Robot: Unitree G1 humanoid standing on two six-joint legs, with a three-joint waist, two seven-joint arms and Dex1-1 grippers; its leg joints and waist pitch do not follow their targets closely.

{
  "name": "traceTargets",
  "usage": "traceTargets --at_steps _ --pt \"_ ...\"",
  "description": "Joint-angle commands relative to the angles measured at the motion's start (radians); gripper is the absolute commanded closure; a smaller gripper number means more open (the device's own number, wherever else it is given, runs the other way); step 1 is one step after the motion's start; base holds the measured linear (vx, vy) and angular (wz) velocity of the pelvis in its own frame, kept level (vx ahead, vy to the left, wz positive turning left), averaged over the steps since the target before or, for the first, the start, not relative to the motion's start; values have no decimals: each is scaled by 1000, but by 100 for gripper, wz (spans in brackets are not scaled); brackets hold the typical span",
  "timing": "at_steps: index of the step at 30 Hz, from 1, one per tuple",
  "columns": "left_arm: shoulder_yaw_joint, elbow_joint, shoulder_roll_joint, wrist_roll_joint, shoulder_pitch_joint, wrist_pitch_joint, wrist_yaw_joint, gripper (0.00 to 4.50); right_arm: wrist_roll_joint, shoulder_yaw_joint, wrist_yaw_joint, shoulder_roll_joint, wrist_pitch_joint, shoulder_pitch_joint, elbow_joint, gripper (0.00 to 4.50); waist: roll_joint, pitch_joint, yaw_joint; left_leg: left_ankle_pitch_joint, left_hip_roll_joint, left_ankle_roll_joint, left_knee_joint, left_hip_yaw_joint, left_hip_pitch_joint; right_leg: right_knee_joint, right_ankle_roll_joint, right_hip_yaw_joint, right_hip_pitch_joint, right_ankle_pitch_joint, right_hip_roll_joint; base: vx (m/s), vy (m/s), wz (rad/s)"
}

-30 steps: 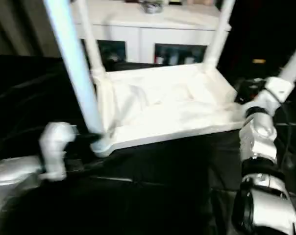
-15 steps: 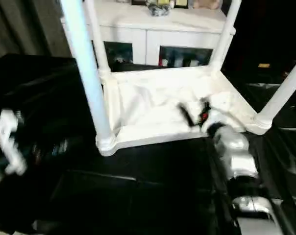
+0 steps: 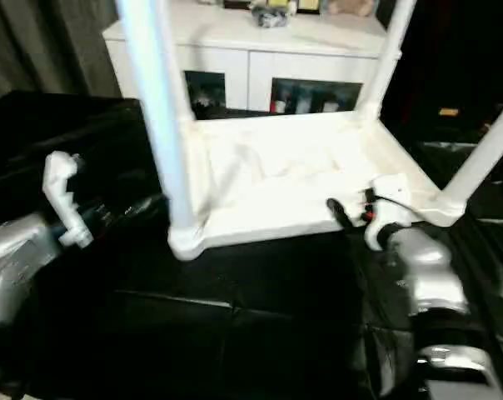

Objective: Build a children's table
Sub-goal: Rotate table base

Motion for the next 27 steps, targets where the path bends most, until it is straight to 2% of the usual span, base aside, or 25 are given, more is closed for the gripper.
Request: traceTargets --at_steps 1,2,3,4,6,7,8,9,10,11,12,15,17,18,20,21,22,23,24,25,26,27 --pt "-29 0 -7 -19 -30 6 -44 1 -15 -1 -5 -25 9 10 -12 14 -1 -66 0 -272 55 -31 -89 -38 42 -73 -243 21 23 -127 -42 0 0 0" --pt "-39 -7 -9 -29 -33 16 -63 1 -13 -16 -32 -28 3 4 -2 14 3 -66 0 -269 54 -33 -89 -39 41 -72 -246 21 24 -126 -44 0 0 0" --pt "-49 -21 -13 -46 -35 32 -85 1 -3 -41 -64 -30 -7 -3 6 14 1 -67 -1 -267 53 -32 -89 -37 40 -73 -249 21 24 -126 -43 0 0 0" --pt "-65 -50 -23 -91 -36 79 -125 1 14 -94 -131 -29 -46 -17 10 14 -3 -66 -1 -263 53 -32 -89 -37 40 -72 -256 21 24 -122 -44 0 0 0" --pt "-72 -55 -25 -107 -37 97 -145 1 32 -123 -149 -24 -56 -22 4 14 -4 -67 -1 -262 53 -33 -86 -34 42 -73 -264 22 24 -122 -45 0 0 0" --pt "-86 -52 -25 -119 -39 115 -180 1 72 -165 -147 -15 -41 -26 -14 14 1 -67 -2 -259 50 -25 -86 -34 41 -72 -262 22 25 -118 -43 0 0 0" --pt "-96 -49 -21 -132 -39 140 -209 1 86 -176 -133 -18 -26 -22 -27 14 1 -67 -3 -259 51 -17 -86 -34 42 -73 -261 21 26 -118 -42 0 0 0" --pt "-101 -47 -18 -137 -40 153 -223 1 89 -178 -121 -22 -18 -19 -33 14 1 -66 -3 -258 51 -14 -86 -34 42 -73 -261 21 25 -118 -41 0 0 0" --pt "-116 -35 -9 -131 -42 164 -249 1 80 -166 -79 -47 -6 -2 -44 14 9 -66 -4 -262 52 -16 -87 -35 42 -72 -263 19 26 -119 -39 0 0 0" --pt "-117 -33 -8 -129 -43 163 -251 1 80 -165 -75 -50 -5 0 -45 14 6 -65 -6 -265 52 -14 -87 -34 41 -74 -264 18 27 -118 -37 0 0 0" --pt "-125 -20 -3 -118 -45 159 -261 1 76 -158 -51 -68 2 11 -50 14 11 -66 -4 -266 53 -14 -87 -35 43 -74 -264 18 28 -116 -37 0 0 0" --pt "-137 78 -12 -3 -77 24 -197 1 41 -122 15 -152 46 76 -73 14 8 -62 0 -282 54 -4 -85 -34 44 -84 -260 20 32 -147 -39 0 0 0" --pt "-135 90 -16 8 -85 8 -182 1 31 -115 23 -169 83 95 -76 14 9 -63 3 -261 54 -1 -86 -37 37 -83 -252 20 38 -157 -45 0 0 0" --pt "-135 92 -17 9 -87 6 -179 1 29 -114 24 -172 93 100 -77 14 10 -64 5 -254 55 0 -85 -37 38 -82 -252 20 36 -156 -47 0 0 0" --pt "-118 97 -47 -1 -117 -10 -151 1 -4 -114 -26 -202 191 142 -58 14 12 -64 6 -252 58 2 -86 -36 38 -82 -265 18 34 -152 -45 0 0 0" --pt "-118 99 -57 0 -127 -23 -144 1 -10 -129 -65 -196 198 139 -43 14 17 -63 4 -251 57 -1 -86 -37 37 -81 -269 18 34 -150 -45 0 0 0" --pt "-119 101 -63 2 -133 -32 -140 1 -12 -140 -90 -191 198 135 -34 14 13 -64 3 -258 56 -6 -85 -35 40 -84 -277 17 31 -153 -45 0 0 0" --pt "-119 103 -64 3 -134 -34 -139 1 -12 -141 -92 -191 198 135 -33 14 11 -64 2 -262 55 -5 -85 -36 39 -84 -278 17 33 -160 -47 0 0 0" --pt "-124 112 -78 9 -147 -47 -134 1 -15 -147 -125 -183 194 127 -23 14 15 -64 4 -263 55 -4 -84 -37 38 -84 -275 17 33 -162 -48 0 0 0" --pt "-126 117 -91 8 -156 -52 -133 1 -20 -144 -144 -175 189 121 -16 14 11 -64 -1 -261 54 0 -84 -37 35 -84 -270 17 35 -167 -48 0 0 0" --pt "-127 117 -103 3 -163 -50 -131 1 -24 -139 -159 -165 183 116 -12 14 17 -64 -4 -256 53 3 -83 -36 35 -86 -269 17 33 -171 -48 0 0 0" --pt "-129 117 -109 0 -166 -48 -134 1 -27 -138 -168 -156 181 113 -9 14 15 -64 -5 -253 53 5 -82 -36 35 -86 -269 17 34 -169 -48 0 0 0"
